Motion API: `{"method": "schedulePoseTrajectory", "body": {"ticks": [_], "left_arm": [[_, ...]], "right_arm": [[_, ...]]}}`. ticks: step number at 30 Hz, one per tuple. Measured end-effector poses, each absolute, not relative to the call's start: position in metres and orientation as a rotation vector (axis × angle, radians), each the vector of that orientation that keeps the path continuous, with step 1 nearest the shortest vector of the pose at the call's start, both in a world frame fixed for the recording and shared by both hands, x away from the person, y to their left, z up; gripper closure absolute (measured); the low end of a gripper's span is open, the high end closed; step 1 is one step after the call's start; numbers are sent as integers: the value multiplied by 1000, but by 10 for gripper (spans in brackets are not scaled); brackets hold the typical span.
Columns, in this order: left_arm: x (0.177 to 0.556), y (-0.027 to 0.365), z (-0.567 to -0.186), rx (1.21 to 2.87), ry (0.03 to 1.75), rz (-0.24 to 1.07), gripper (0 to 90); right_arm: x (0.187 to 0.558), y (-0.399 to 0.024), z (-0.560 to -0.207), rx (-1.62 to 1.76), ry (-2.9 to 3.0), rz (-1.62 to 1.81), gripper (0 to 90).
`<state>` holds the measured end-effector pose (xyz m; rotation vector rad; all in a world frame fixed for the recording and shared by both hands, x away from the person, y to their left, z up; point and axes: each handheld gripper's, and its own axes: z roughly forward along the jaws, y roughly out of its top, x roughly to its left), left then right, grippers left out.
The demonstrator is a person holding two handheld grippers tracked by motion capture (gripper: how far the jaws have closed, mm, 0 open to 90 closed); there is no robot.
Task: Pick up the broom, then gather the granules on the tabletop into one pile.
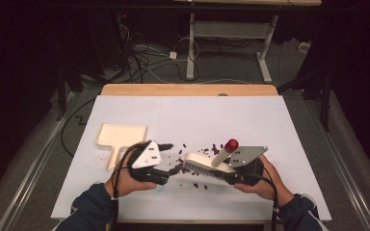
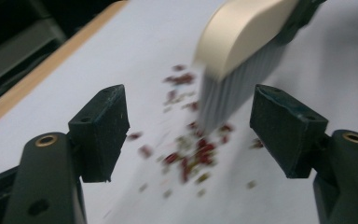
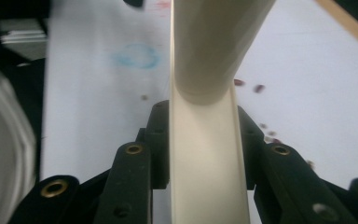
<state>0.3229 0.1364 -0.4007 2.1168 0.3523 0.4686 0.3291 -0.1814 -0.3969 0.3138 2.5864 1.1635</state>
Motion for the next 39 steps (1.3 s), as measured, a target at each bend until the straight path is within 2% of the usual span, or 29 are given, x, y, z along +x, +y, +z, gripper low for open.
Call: {"method": "schedulePoseTrajectory", "body": {"ticks": [1,7,10,19,27,33,39], "left_arm": [[323,152,-407,2111,450,581,266],[319,190,-425,2103,591,719,211],[315,206,-434,2123,665,794,211],[300,234,-453,2174,736,772,211],[303,242,-454,2124,780,750,211],[302,238,-457,2159,778,729,211],[303,237,-458,2170,773,725,211]], "right_arm": [[332,-183,-396,345,2573,1171,671],[341,-195,-394,481,2501,1125,671],[343,-199,-393,508,2483,1120,671],[356,-214,-388,626,2364,1040,672],[392,-212,-394,728,2287,917,673],[421,-195,-410,790,2229,731,673],[430,-176,-427,795,2246,639,674]]}}
